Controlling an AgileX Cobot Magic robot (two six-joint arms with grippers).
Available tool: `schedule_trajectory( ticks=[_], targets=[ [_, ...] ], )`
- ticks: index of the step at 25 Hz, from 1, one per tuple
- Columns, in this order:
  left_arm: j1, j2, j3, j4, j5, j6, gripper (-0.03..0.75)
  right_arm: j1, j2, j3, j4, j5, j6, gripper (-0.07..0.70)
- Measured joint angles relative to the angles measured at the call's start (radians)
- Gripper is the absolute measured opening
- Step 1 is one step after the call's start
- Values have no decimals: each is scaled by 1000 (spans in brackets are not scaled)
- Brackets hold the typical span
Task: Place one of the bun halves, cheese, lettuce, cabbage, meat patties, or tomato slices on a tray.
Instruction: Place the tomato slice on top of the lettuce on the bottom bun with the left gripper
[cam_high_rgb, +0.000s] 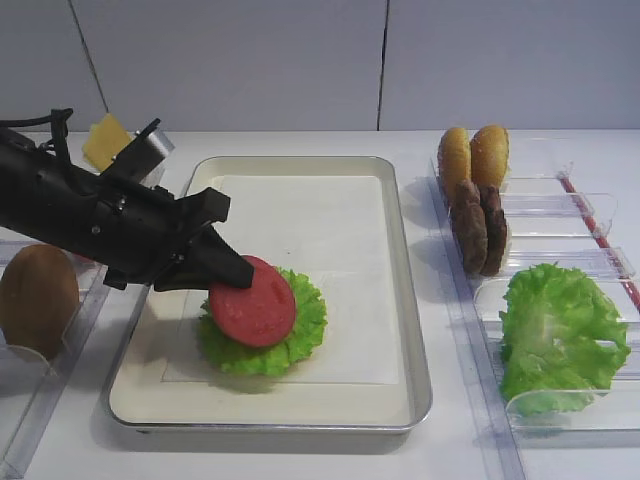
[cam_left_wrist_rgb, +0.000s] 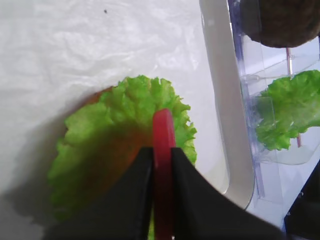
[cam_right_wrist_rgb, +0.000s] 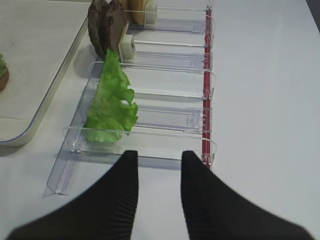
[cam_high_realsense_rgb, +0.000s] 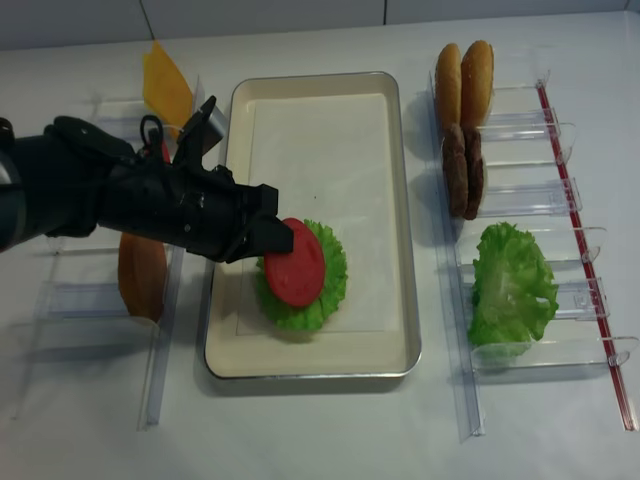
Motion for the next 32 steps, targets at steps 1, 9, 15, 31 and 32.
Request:
schedule_trajectory(
  ticks=[1,9,15,31,32],
  targets=[
    [0,0,0,0,0,-1,54,0,0,0,0,0,0,245],
    [0,0,0,0,-9,2,474,0,0,0,0,0,0,245],
    [0,0,0,0,-9,11,605,0,0,0,0,0,0,245],
    [0,0,0,18,-39,29,613,0,0,0,0,0,0,245],
    [2,-2,0,23,-39,29,613,0,0,0,0,0,0,245]
  ],
)
